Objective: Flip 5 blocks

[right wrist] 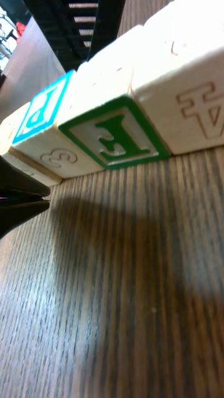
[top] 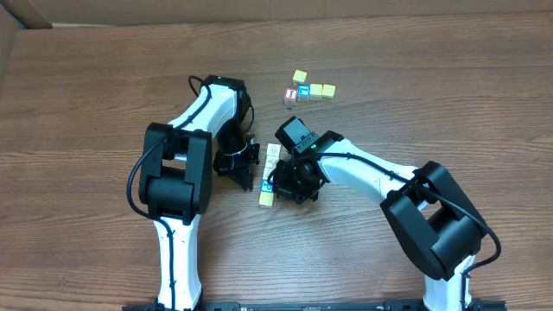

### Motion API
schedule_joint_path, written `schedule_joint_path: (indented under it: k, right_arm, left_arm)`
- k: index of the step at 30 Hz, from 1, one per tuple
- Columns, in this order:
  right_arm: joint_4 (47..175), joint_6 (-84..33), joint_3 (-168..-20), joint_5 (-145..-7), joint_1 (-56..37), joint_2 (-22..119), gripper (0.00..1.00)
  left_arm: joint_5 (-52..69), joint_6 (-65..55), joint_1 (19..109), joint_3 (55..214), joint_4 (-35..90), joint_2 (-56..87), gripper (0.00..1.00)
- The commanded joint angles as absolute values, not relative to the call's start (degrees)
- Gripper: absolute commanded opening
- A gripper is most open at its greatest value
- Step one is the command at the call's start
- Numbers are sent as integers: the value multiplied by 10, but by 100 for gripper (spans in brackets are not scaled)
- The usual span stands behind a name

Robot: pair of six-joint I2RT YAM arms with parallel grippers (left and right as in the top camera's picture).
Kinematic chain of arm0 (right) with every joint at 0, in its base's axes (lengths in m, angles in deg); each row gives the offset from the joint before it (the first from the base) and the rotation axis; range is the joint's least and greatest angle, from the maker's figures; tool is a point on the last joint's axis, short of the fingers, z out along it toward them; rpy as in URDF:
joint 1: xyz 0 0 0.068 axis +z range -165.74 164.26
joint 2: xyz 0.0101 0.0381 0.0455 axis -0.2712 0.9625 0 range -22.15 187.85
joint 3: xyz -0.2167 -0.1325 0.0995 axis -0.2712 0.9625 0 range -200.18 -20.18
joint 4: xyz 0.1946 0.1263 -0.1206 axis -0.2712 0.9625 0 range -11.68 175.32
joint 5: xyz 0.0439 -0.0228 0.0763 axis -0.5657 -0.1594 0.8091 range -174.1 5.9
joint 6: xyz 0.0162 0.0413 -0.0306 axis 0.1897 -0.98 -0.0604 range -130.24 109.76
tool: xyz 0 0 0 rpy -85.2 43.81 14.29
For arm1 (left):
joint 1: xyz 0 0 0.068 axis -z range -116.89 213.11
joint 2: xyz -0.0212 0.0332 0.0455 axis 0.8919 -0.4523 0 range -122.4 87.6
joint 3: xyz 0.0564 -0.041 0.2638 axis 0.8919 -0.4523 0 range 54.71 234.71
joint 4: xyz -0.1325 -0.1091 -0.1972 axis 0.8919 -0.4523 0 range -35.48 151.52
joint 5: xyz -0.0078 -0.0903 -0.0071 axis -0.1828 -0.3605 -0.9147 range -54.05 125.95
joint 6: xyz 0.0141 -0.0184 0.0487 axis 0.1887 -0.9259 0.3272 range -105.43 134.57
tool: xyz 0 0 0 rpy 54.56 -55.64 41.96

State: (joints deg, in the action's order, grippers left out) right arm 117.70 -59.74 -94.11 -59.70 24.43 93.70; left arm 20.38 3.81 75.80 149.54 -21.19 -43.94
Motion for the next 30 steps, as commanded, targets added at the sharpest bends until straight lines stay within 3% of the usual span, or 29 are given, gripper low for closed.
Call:
schedule_joint_path:
  k: [1,21,30]
  right_arm:
    - [1169,-601,-955,-579,243,936,4]
    - [1170,-617,-955,-570,242,936,4]
    - [1238,-517,-969,-610,210,905,4]
  left_arm:
    - [211,28,760,1492,-211,-443,4]
    - [211,28,760,1492,-209,-443,4]
    - [215,28,753,1509,-198,-442,4]
